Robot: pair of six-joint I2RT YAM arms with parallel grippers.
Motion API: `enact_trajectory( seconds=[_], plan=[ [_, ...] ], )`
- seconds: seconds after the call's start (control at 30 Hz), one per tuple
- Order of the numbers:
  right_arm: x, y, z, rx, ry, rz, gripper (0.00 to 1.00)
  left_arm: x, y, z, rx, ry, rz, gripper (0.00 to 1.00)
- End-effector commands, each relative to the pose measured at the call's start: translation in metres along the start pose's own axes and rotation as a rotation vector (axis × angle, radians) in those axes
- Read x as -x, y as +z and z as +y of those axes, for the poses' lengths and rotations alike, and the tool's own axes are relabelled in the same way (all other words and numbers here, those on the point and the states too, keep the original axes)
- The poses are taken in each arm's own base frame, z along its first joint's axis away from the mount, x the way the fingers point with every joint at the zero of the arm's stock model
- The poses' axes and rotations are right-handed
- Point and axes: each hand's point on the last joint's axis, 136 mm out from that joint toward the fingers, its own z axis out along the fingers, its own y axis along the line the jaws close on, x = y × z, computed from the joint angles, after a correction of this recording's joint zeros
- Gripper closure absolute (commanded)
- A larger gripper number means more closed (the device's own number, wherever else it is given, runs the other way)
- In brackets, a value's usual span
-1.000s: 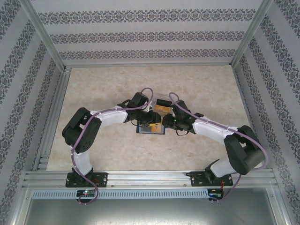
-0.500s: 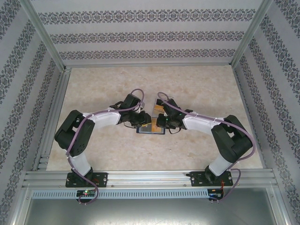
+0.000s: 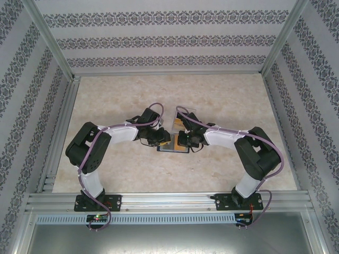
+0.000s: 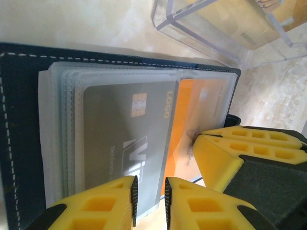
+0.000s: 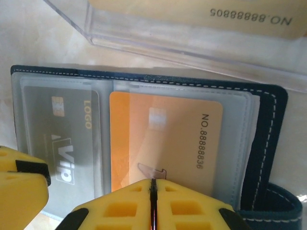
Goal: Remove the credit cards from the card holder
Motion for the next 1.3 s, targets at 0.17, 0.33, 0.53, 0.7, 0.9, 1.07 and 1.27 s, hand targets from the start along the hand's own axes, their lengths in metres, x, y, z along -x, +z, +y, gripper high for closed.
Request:
enact_trajectory(
  seconds=[0.17,0.33,0.53,0.7,0.9,1.07,1.27],
  plan=[
    [0.006,-0.023,-0.008,-0.079,-0.054,-0.032,0.86,-0.006,0.001,0.012,0.047,-0.024,0.024,0.75],
    [-0.002,-0.015,-0.018,-0.094,-0.045,-0.003,0.86,-0.007,0.001,0.013,0.048,-0.025,0.027,0.75],
    [-0.009,-0.002,-0.025,-0.113,-0.043,0.035,0.86,-0.006,-0.002,0.009,0.04,-0.017,0.026,0.75],
    [-0.013,0.001,-0.036,-0.163,-0.033,0.045,0.87,-0.003,-0.007,-0.002,0.016,0.0,0.016,0.75],
    [-0.014,-0.002,-0.039,-0.169,-0.035,0.038,0.87,-0.003,-0.01,-0.015,-0.018,0.021,0.015,0.75],
    [-0.018,0.002,-0.04,-0.171,-0.026,0.068,0.87,-0.005,-0.008,-0.03,-0.039,0.056,0.026,0.75],
    [-0.006,-0.019,-0.015,-0.127,-0.083,0.017,0.85,-0.006,-0.003,-0.03,-0.036,0.054,0.033,0.75]
  ],
)
